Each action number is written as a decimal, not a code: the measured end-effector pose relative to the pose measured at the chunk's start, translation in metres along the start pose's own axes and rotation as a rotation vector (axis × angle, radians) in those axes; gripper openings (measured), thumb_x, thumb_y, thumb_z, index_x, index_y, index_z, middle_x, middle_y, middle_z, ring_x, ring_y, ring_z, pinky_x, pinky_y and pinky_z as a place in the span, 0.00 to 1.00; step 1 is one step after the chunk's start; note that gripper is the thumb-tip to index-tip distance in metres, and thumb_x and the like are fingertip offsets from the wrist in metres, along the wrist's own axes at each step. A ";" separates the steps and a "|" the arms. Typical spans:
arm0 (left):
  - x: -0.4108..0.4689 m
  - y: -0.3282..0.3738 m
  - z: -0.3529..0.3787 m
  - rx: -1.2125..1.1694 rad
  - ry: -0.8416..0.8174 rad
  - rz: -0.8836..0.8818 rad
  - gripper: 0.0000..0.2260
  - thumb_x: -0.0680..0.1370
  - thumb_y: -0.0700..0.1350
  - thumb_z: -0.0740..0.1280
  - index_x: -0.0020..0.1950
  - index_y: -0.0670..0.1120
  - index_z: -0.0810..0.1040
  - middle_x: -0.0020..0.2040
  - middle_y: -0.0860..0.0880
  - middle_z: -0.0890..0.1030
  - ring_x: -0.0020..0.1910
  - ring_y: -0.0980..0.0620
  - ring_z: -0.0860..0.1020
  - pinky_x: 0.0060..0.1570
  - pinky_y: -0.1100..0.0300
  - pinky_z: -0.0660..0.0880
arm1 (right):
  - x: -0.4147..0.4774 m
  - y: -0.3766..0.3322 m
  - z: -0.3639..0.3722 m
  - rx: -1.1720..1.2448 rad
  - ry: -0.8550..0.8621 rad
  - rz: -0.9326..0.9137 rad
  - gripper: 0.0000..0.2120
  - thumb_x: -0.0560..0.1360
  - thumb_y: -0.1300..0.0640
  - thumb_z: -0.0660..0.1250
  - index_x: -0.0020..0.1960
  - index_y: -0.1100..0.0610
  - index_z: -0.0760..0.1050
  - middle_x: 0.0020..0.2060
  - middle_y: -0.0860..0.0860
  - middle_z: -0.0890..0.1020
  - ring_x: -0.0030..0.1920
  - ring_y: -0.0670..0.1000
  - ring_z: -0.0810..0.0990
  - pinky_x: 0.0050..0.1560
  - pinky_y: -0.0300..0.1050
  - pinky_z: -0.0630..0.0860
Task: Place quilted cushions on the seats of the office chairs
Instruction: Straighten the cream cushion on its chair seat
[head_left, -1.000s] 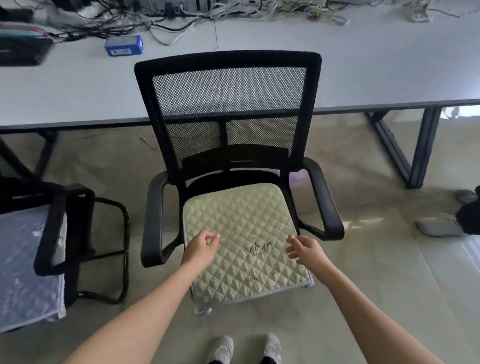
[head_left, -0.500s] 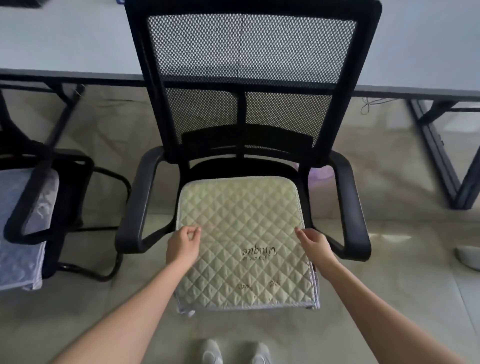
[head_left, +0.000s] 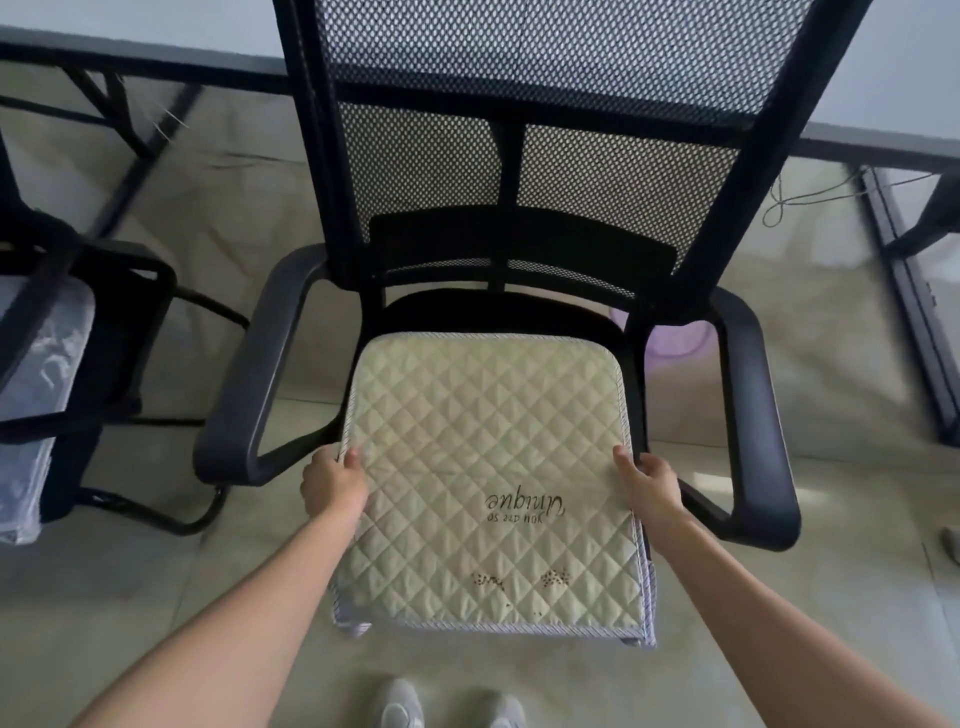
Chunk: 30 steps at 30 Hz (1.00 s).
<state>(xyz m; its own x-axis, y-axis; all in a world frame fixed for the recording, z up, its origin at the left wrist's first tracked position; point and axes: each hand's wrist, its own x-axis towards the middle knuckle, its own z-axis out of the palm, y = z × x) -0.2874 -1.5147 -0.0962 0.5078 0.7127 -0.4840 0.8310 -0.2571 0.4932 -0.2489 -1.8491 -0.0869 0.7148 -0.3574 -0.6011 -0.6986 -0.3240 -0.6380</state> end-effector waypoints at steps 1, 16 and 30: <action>0.003 -0.001 0.001 -0.015 0.009 -0.005 0.16 0.79 0.47 0.60 0.60 0.38 0.73 0.58 0.35 0.77 0.57 0.35 0.76 0.56 0.44 0.74 | 0.002 0.000 0.002 0.003 0.013 0.000 0.32 0.74 0.44 0.64 0.69 0.64 0.65 0.63 0.60 0.74 0.63 0.60 0.73 0.65 0.57 0.69; 0.029 0.010 0.017 -0.398 0.123 -0.003 0.05 0.74 0.42 0.67 0.46 0.43 0.82 0.45 0.43 0.83 0.44 0.45 0.79 0.49 0.57 0.73 | 0.029 0.007 0.013 0.084 0.178 0.026 0.12 0.78 0.53 0.62 0.39 0.60 0.72 0.29 0.53 0.71 0.28 0.51 0.68 0.30 0.43 0.66; 0.028 0.003 0.019 -0.417 0.145 0.010 0.05 0.74 0.44 0.68 0.46 0.44 0.81 0.45 0.45 0.82 0.45 0.45 0.80 0.49 0.56 0.74 | 0.031 0.011 0.012 0.126 0.180 0.006 0.10 0.76 0.51 0.64 0.49 0.58 0.75 0.33 0.50 0.75 0.32 0.48 0.71 0.33 0.42 0.69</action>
<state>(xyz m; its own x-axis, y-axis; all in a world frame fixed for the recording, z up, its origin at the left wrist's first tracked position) -0.2662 -1.5077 -0.1222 0.4530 0.8037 -0.3859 0.6484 0.0000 0.7613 -0.2340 -1.8526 -0.1180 0.6849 -0.5136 -0.5168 -0.6853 -0.2132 -0.6964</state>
